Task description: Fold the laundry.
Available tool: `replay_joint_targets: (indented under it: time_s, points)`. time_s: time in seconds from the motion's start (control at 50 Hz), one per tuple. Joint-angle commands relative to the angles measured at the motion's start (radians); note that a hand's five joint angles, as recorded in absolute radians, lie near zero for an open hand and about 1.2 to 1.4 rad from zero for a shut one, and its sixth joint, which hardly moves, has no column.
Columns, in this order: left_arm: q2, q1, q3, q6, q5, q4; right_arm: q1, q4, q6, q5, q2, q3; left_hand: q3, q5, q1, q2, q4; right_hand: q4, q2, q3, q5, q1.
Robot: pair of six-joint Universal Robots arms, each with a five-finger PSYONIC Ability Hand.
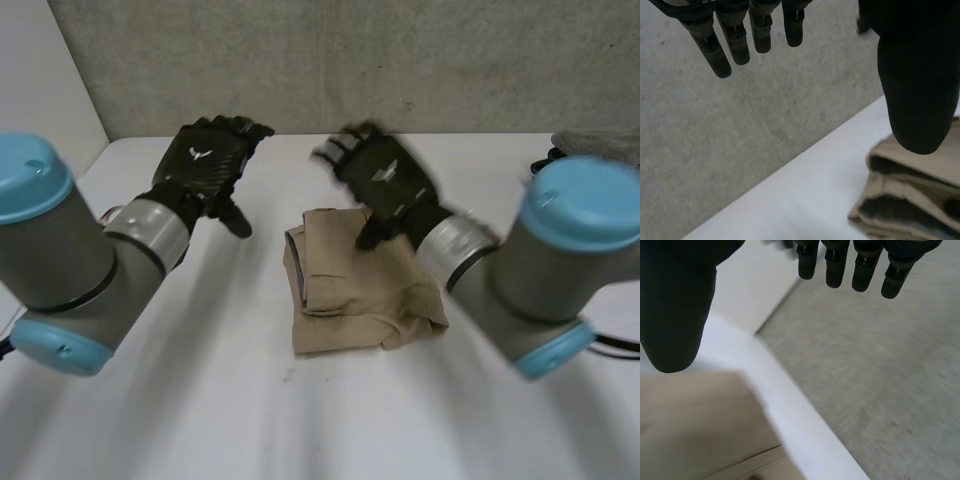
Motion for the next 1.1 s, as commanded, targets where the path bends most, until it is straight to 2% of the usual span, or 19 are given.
replay_joint_targets:
  time_s: [0.02,0.14,0.22,0.3,0.36,0.46,0.58,0.68,0.82,0.86,0.92,0.98,1.0,1.02,1.1]
  points:
    - [-0.136,-0.109,0.222,0.005,-0.023,-0.088,-0.115,0.146,0.2,0.031,0.012,-0.095,-0.039,-0.049,-0.012,-0.031,-0.028,-0.038,-0.037,-0.036,-0.052,-0.049]
    - [-0.337,-0.193,0.426,0.014,0.014,-0.133,-0.157,0.386,0.18,0.092,0.174,-0.282,-0.039,-0.049,-0.012,-0.031,-0.028,-0.038,-0.037,-0.036,-0.052,-0.049]
    - [-0.466,-0.22,0.529,0.042,0.018,-0.177,-0.161,0.449,0.207,0.069,0.265,-0.359,-0.039,-0.049,-0.012,-0.031,-0.028,-0.038,-0.037,-0.036,-0.052,-0.049]
    - [-0.581,-0.226,0.62,0.08,-0.018,-0.266,-0.16,0.493,0.201,0.022,0.343,-0.405,-0.039,-0.049,-0.012,-0.031,-0.028,-0.038,-0.037,-0.036,-0.052,-0.049]
    - [-0.656,-0.212,0.672,0.102,-0.096,-0.375,-0.163,0.532,0.168,0.003,0.398,-0.43,-0.039,-0.049,-0.012,-0.031,-0.028,-0.038,-0.037,-0.036,-0.052,-0.049]
    - [-0.667,-0.177,0.678,0.135,-0.164,-0.455,-0.167,0.602,0.057,0.017,0.467,-0.474,-0.039,-0.049,-0.012,-0.031,-0.028,-0.038,-0.037,-0.036,-0.052,-0.049]
    - [-0.572,-0.163,0.622,0.131,-0.123,-0.497,-0.16,0.656,-0.03,0.075,0.425,-0.496,-0.039,-0.049,-0.012,-0.031,-0.028,-0.038,-0.037,-0.036,-0.052,-0.049]
    - [-0.427,-0.171,0.536,0.111,-0.025,-0.495,-0.129,0.564,-0.063,0.124,0.293,-0.419,-0.039,-0.049,-0.012,-0.031,-0.028,-0.038,-0.037,-0.036,-0.052,-0.049]
    - [-0.199,-0.137,0.427,0.073,0.084,-0.483,-0.029,0.223,-0.245,0.265,0.014,-0.058,-0.039,-0.049,-0.012,-0.031,-0.028,-0.038,-0.037,-0.036,-0.052,-0.049]
    - [-0.149,-0.122,0.404,0.054,0.113,-0.478,-0.011,0.165,-0.274,0.281,-0.032,0.026,-0.039,-0.049,-0.012,-0.031,-0.028,-0.038,-0.037,-0.036,-0.052,-0.049]
    - [-0.055,-0.091,0.363,-0.002,0.201,-0.481,0.03,0.087,-0.291,0.286,-0.109,0.182,-0.039,-0.049,-0.012,-0.031,-0.028,-0.038,-0.037,-0.036,-0.052,-0.049]
    - [0.029,-0.059,0.32,-0.078,0.341,-0.503,0.061,0.072,-0.259,0.27,-0.132,0.306,-0.039,-0.049,-0.012,-0.031,-0.028,-0.038,-0.037,-0.036,-0.052,-0.049]
    - [0.046,-0.053,0.309,-0.093,0.374,-0.509,0.066,0.072,-0.241,0.266,-0.132,0.329,-0.039,-0.049,-0.012,-0.031,-0.028,-0.038,-0.037,-0.036,-0.052,-0.049]
    - [0.078,-0.034,0.287,-0.122,0.446,-0.52,0.072,0.069,-0.224,0.263,-0.128,0.352,-0.039,-0.049,-0.012,-0.031,-0.028,-0.038,-0.037,-0.036,-0.052,-0.049]
    - [0.14,-0.013,0.229,-0.168,0.591,-0.532,0.1,0.015,-0.124,0.263,-0.076,0.431,-0.039,-0.049,-0.012,-0.031,-0.028,-0.038,-0.037,-0.036,-0.052,-0.049]
